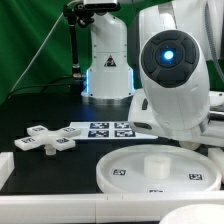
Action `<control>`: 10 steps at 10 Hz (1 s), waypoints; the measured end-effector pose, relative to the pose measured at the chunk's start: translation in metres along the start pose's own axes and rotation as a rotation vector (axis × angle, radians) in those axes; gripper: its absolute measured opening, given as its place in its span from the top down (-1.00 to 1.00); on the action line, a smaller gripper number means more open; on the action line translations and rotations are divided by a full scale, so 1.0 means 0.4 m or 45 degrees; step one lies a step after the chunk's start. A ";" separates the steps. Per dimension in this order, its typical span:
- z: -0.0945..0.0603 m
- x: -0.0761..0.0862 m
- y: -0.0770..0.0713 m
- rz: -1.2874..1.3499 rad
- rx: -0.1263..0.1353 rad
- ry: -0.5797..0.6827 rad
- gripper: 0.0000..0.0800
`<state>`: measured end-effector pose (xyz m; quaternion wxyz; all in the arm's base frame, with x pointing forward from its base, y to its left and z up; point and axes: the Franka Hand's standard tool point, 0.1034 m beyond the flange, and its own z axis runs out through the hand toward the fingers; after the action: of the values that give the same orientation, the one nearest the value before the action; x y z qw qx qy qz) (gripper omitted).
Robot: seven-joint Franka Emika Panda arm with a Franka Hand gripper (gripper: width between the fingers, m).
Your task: Assemble round table
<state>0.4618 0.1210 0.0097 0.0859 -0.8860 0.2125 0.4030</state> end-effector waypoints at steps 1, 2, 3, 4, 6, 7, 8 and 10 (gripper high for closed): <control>0.001 0.000 0.000 -0.001 0.000 0.000 -0.02; 0.001 0.000 -0.001 -0.005 -0.001 0.000 -0.02; 0.003 -0.001 -0.003 -0.007 -0.003 0.000 -0.02; 0.002 0.000 -0.002 -0.008 -0.001 0.001 -0.02; -0.035 -0.005 0.014 -0.049 0.019 0.005 -0.02; -0.080 -0.028 0.030 -0.075 0.032 -0.009 -0.02; -0.133 -0.054 0.047 -0.085 0.046 -0.040 -0.02; -0.221 -0.067 0.047 -0.108 0.064 -0.058 -0.02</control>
Offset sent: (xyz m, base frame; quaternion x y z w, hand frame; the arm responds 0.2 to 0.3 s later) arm 0.0032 0.0053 -0.0033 0.0148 0.0160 -0.0019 0.9998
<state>0.4978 0.0838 0.0884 0.1298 -0.8824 0.1828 0.4136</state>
